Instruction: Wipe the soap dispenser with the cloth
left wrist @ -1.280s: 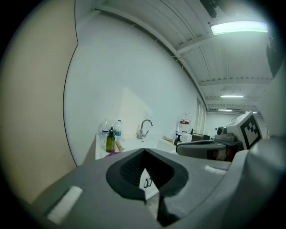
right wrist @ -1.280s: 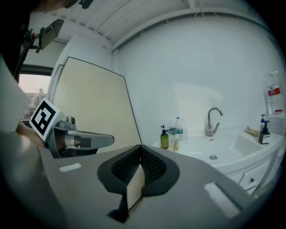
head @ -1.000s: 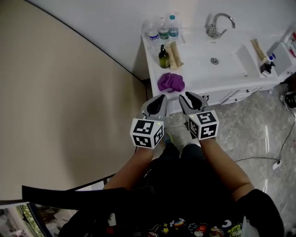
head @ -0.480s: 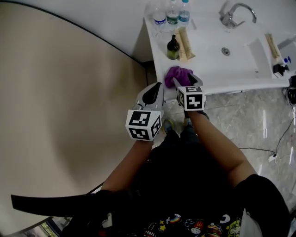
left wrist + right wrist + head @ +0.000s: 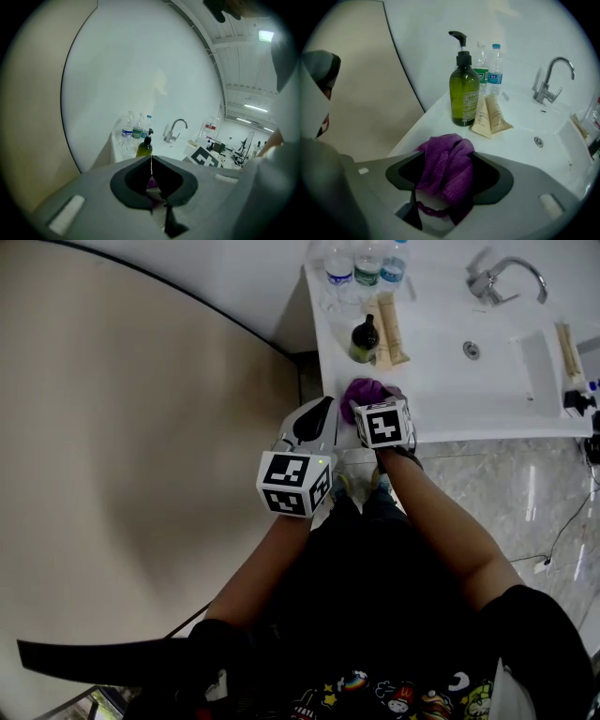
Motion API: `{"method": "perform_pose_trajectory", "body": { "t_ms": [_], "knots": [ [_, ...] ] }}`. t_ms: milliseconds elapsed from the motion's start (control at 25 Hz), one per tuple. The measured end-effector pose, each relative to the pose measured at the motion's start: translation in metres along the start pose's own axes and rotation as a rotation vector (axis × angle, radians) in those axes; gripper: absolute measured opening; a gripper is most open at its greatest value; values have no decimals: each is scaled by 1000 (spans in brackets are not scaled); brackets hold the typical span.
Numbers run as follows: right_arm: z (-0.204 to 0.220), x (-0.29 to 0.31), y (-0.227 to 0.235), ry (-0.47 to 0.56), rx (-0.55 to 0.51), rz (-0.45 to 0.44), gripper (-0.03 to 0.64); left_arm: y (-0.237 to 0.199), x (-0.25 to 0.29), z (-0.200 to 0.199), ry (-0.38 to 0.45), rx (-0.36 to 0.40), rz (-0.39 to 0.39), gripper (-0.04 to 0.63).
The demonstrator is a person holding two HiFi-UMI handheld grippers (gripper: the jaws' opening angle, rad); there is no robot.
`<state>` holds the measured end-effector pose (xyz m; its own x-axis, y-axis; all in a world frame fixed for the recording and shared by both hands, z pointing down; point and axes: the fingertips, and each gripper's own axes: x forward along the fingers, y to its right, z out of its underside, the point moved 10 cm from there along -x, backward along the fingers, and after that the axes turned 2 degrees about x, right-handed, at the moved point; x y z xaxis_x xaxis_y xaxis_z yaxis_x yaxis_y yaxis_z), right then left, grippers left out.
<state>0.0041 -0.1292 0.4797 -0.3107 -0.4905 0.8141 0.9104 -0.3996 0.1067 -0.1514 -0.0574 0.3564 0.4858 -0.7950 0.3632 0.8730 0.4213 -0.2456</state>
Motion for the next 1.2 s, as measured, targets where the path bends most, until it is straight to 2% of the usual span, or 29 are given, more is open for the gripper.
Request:
{"method": "perform_pose_trajectory", "body": {
  "t_ms": [200,400,680,1000,1200],
  "knots": [
    [-5,8,3,-21,-58,-46,220,-5,3,-1,-15,-16,-32,2],
    [-3,-6,11,30,-53,-98,166,0,11,-2,-31,-16,-53,2],
    [-27,-47,50,204,-63,-119,153,26,33,-7,-45,1,-58,2],
    [-111,-91,109,461,-124,-126,152,59,40,-9,-84,20,-118,2],
    [-130,-69,115,488,-217,-174,152,70,33,-4,-109,33,-191,2]
  ]
}}
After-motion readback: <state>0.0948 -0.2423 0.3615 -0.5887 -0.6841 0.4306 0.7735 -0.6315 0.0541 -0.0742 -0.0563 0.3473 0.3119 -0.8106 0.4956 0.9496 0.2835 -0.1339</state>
